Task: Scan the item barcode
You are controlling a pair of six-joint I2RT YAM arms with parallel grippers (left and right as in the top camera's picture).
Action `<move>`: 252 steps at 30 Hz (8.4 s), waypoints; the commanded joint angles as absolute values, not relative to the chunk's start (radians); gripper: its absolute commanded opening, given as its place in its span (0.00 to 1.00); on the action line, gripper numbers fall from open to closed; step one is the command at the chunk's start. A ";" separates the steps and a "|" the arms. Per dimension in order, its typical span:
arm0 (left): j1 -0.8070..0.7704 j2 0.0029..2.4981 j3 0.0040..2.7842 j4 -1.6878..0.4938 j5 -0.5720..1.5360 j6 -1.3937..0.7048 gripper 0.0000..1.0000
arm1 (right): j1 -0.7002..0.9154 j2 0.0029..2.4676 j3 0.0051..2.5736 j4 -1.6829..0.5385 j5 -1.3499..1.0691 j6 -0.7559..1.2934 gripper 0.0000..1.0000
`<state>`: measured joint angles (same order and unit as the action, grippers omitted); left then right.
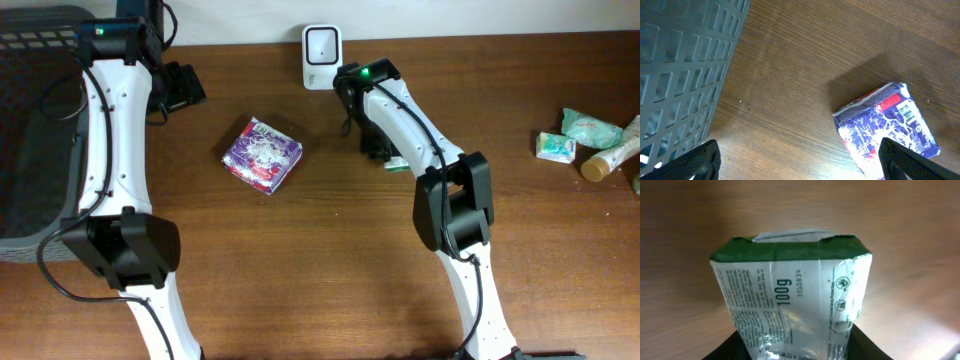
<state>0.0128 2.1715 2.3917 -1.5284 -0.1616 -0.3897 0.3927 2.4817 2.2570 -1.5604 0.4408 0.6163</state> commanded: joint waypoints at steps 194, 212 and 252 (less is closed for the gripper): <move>-0.713 2.612 1.889 -0.531 0.876 -0.485 0.92 | -0.411 1.837 1.054 -0.892 -0.574 0.108 0.67; -0.713 2.623 1.889 -0.531 0.879 -0.485 0.83 | -0.298 1.845 0.953 -0.662 -0.700 0.199 0.04; -0.478 2.404 1.924 -0.554 1.574 -0.595 0.10 | -0.103 1.859 1.329 -0.636 -1.017 0.540 0.82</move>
